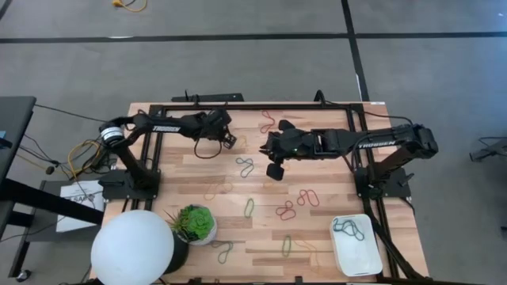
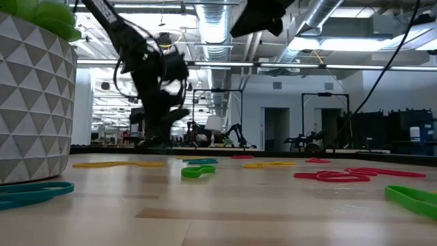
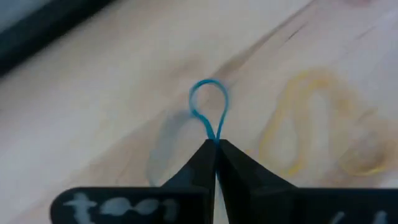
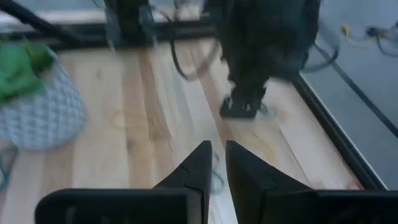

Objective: Pick and place items into bin
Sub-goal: Put the blue rubber band into the white bin

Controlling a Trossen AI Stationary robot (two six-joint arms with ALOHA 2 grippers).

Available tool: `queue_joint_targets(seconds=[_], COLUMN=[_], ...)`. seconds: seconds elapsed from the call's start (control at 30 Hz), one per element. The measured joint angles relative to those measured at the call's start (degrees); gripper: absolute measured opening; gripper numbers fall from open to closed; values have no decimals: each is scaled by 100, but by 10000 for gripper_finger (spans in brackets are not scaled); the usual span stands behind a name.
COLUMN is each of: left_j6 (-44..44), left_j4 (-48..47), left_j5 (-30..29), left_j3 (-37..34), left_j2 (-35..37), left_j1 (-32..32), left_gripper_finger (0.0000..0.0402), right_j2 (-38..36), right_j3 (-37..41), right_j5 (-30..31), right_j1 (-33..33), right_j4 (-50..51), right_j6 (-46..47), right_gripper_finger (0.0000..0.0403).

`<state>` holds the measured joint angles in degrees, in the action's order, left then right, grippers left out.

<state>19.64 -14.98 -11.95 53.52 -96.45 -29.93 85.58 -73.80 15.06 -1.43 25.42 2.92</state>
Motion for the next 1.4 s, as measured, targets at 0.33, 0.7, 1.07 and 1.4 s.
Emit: queue_joint_targets(seconds=[0.33, 0.7, 1.07, 1.4], left_j6=[-152, -402, -223, 57], left_j4=[437, 931, 992, 988], left_j5=[331, 110, -164, -226], left_j3=[294, 294, 294, 294], left_j2=[943, 899, 903, 906], left_j1=[1190, 2784, 3515, 3764], left_gripper_finger=[0, 0, 0, 0], right_j2=[0, -4, -2, -2], right_j3=[2, 1155, 1432, 1432], right_j5=[336, 86, 137, 465], right_j1=[79, -717, -1323, -1144], right_j4=[2047, 1151, -8, -932], right_j6=[461, 770, 560, -290], right_gripper_finger=[42, 49, 92, 129])
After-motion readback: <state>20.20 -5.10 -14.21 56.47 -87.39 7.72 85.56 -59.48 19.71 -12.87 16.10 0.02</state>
